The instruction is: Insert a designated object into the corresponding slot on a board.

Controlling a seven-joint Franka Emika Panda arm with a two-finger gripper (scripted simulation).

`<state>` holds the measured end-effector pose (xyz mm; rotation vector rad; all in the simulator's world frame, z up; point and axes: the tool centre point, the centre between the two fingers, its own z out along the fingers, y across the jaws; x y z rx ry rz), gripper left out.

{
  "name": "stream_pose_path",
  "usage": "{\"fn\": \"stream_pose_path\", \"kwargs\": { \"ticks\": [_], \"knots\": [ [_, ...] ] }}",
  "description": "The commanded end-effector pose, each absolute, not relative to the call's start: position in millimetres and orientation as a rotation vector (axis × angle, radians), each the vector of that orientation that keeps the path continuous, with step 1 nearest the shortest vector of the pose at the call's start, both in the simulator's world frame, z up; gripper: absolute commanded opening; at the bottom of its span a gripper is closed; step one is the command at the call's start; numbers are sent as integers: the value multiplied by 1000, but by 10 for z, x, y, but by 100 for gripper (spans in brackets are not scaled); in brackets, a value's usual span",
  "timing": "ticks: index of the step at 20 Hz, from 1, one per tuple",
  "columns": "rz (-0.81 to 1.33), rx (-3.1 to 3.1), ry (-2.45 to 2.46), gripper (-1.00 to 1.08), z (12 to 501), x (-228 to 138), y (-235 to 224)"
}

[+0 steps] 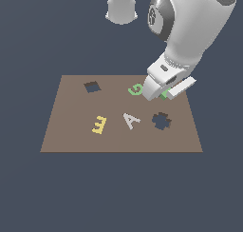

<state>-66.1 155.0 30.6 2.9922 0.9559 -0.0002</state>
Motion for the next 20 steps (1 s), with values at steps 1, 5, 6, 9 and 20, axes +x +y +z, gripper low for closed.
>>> {"fn": "stream_pose_path", "kwargs": {
  "ticks": [1, 5, 6, 9, 20],
  "knots": [
    [0, 2992, 957, -100, 300, -661, 1556],
    [0, 2992, 957, -100, 300, -661, 1556],
    [2, 2992, 956, -100, 306, -657, 1553],
    [0, 2992, 957, -100, 344, -656, 1555],
    [0, 3034, 817, -100, 337, -544, 1453]
  ]
}}
